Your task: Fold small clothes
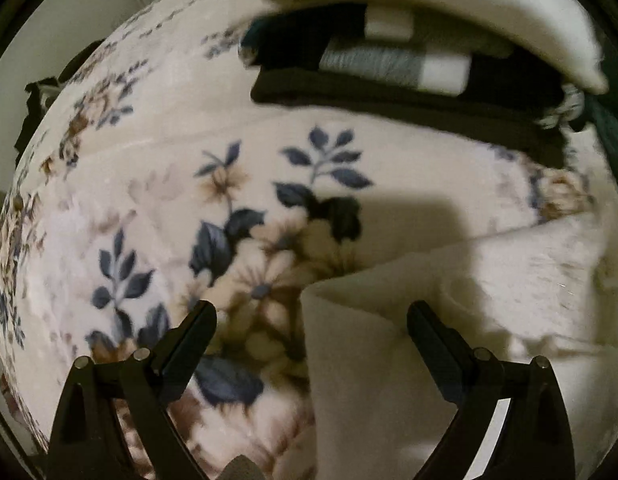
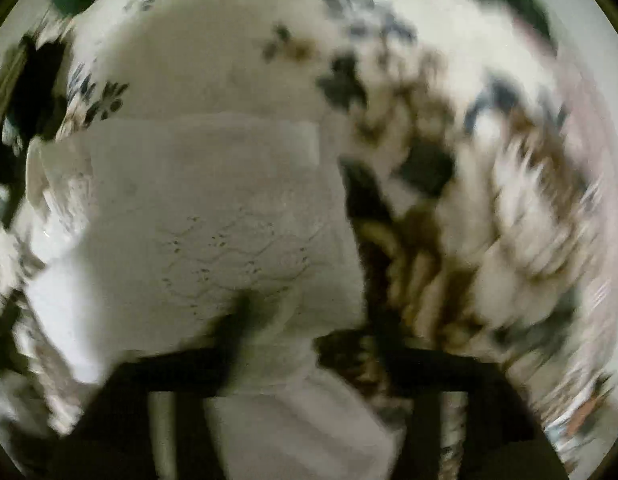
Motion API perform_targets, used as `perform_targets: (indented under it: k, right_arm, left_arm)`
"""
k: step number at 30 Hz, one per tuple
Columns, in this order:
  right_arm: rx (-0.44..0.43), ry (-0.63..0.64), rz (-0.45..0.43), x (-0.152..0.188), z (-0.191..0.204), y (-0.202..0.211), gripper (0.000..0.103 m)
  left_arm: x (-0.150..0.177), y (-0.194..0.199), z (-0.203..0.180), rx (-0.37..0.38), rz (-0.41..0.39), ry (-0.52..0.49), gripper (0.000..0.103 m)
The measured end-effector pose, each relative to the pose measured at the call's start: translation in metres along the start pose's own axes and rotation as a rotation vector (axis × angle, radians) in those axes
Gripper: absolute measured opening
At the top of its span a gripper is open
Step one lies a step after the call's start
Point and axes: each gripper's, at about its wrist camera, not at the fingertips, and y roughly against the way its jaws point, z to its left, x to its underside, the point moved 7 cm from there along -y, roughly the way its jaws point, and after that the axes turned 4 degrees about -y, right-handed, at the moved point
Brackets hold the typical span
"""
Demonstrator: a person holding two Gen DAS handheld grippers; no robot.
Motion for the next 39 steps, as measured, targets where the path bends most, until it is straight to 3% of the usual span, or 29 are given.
perform_targets:
  k: [3,10,13,14,17,21,24,26,28,33,34,36,37,38,39]
  right_arm:
    - [0.023,0.041,-0.021,0.002,0.016,0.009,0.094]
    - [-0.160,0.127,0.028,0.019,0.030,0.036,0.098]
    - [-0.215,0.197,0.078,0.033,0.004,0.053,0.098]
    - [-0.225,0.212,0.087,0.035,-0.005,0.056,0.097]
    - [-0.261,0.267,0.154,0.039,-0.055,0.065,0.082]
    - [-0.290,0.283,0.207,0.027,-0.114,0.061,0.081]
    - [-0.330,0.285,0.230,0.012,-0.153,0.046,0.081]
    - [-0.358,0.265,0.236,-0.003,-0.169,0.032,0.081]
    - [-0.410,0.231,0.244,-0.023,-0.171,0.016,0.081]
    - [-0.573,0.190,0.292,-0.068,-0.116,-0.022,0.081]
    - [-0.598,0.185,0.305,-0.077,-0.099,-0.033,0.081]
    - [-0.637,0.194,0.341,-0.086,-0.067,-0.052,0.081]
    - [-0.646,0.194,0.358,-0.091,-0.048,-0.064,0.081]
    - [-0.658,0.191,0.380,-0.093,-0.034,-0.071,0.078]
    - [-0.664,0.188,0.384,-0.093,-0.025,-0.074,0.061]
  left_arm:
    - [0.013,0.034,-0.005,-0.007,-0.040,-0.041,0.098]
    - [0.063,0.093,-0.052,0.079,-0.045,-0.074,0.098]
    - [0.105,0.125,-0.095,0.108,-0.032,-0.100,0.098]
    - [0.133,0.138,-0.120,0.121,-0.011,-0.117,0.098]
    - [0.209,0.155,-0.189,0.158,0.087,-0.158,0.098]
    - [0.319,0.150,-0.277,0.198,0.286,-0.208,0.098]
    - [0.378,0.141,-0.321,0.208,0.373,-0.205,0.098]
    - [0.399,0.133,-0.342,0.202,0.385,-0.224,0.098]
    - [0.408,0.124,-0.359,0.194,0.343,-0.256,0.098]
    - [0.416,0.100,-0.379,0.091,0.300,-0.346,0.096]
    - [0.412,0.102,-0.380,0.093,0.280,-0.332,0.092]
    - [0.405,0.110,-0.380,0.084,0.235,-0.311,0.049]
    - [0.402,0.114,-0.383,0.078,0.223,-0.305,0.038]
    - [0.398,0.120,-0.380,0.072,0.199,-0.295,0.014]
    - [0.396,0.125,-0.377,0.076,0.180,-0.285,0.011]
